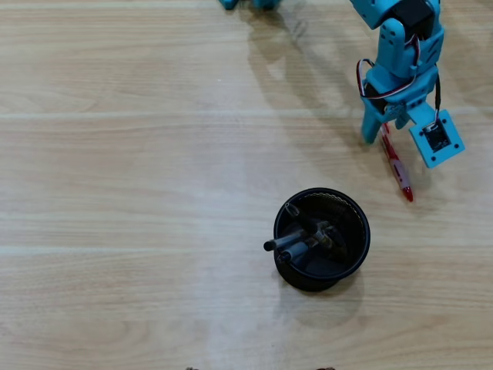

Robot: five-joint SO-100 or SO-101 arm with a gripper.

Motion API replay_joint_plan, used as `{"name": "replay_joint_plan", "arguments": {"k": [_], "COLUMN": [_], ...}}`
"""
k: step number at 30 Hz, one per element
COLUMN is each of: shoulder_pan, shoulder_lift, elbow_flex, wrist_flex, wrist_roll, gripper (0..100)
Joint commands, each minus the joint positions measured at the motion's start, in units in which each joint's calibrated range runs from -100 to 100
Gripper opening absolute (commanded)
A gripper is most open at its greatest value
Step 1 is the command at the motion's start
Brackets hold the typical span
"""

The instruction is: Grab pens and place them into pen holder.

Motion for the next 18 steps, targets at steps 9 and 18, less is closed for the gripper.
{"name": "replay_joint_plan", "arguments": {"k": [9,18], "shoulder_pan": [2.72,8.68], "shoulder_lift": [9.14,-7.77], "elbow_flex": [-2.37,-13.78], "wrist_flex": [-6.19,-12.55], "wrist_roll": [-0.28,6.72], "gripper": [0,2]}}
